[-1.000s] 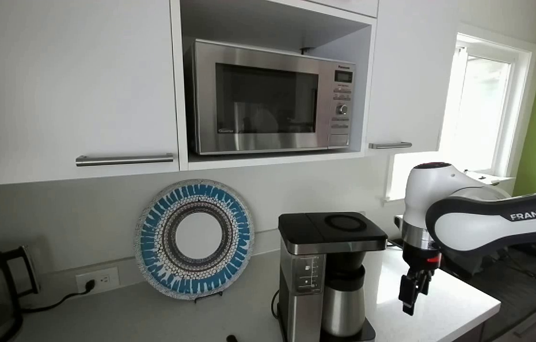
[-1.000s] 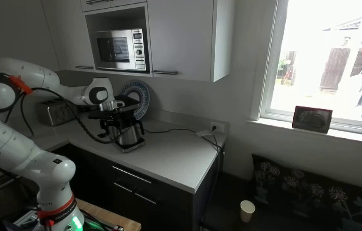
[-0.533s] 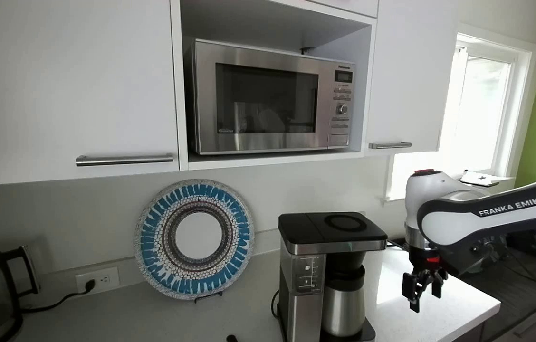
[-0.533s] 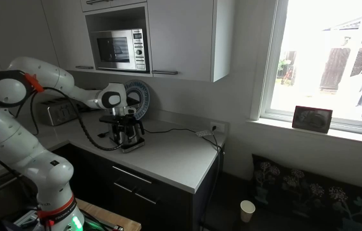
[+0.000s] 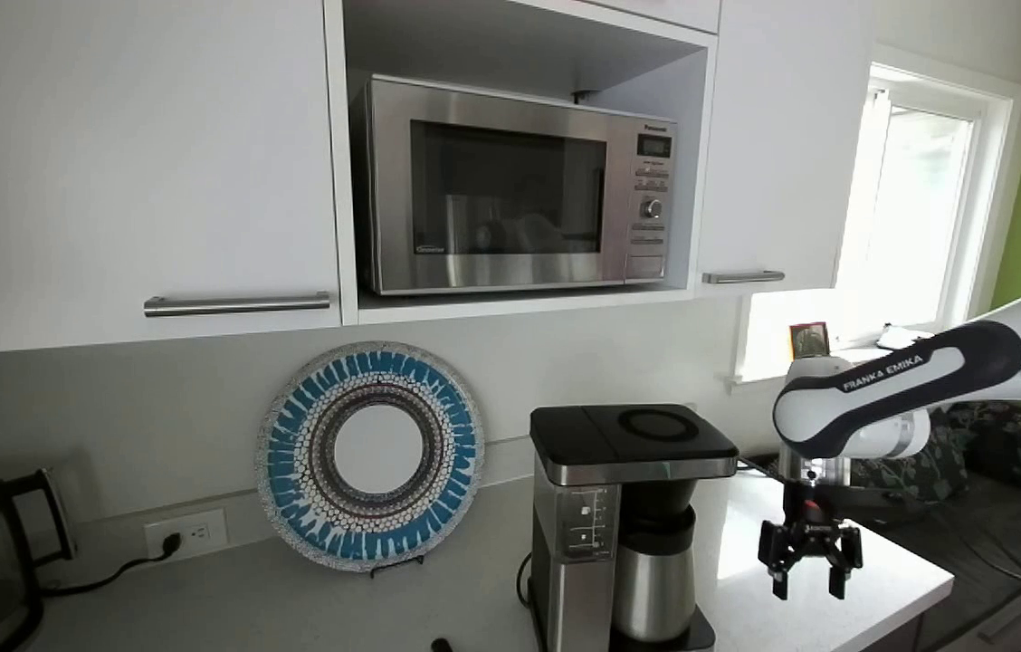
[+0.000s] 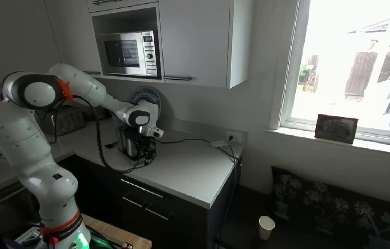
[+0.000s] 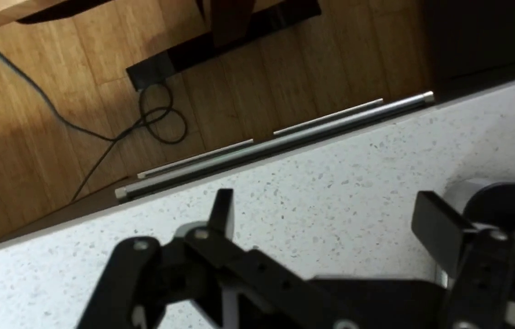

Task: Press a button on the base of the coffeemaker

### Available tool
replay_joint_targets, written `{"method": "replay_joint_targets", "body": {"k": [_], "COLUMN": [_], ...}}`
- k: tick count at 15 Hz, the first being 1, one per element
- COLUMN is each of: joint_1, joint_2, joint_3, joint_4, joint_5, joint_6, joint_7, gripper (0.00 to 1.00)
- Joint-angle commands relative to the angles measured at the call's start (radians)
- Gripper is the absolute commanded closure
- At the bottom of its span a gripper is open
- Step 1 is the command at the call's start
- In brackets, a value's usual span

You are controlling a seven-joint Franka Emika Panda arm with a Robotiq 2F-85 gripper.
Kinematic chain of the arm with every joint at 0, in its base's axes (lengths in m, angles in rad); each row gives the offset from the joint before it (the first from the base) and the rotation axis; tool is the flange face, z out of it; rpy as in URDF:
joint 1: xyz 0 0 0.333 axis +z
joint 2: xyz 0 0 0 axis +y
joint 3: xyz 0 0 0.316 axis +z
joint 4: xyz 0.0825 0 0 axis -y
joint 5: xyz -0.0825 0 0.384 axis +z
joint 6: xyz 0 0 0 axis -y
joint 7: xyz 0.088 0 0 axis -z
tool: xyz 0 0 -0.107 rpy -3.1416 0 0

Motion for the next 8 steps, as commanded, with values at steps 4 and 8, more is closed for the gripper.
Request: {"method": "replay_joint_targets", "body": {"k": [4, 8], "joint_1": [-0.011, -0.011], "joint_2": [0.117, 0.137], "joint_3": [-0.018, -0.016], "joint_4": [0.075, 0.090], "joint_5": [0.181, 0.187], "joint_6": [-0.002, -0.002], "joint_7": [0.024, 0.024], "gripper": [0.00, 0.00]}}
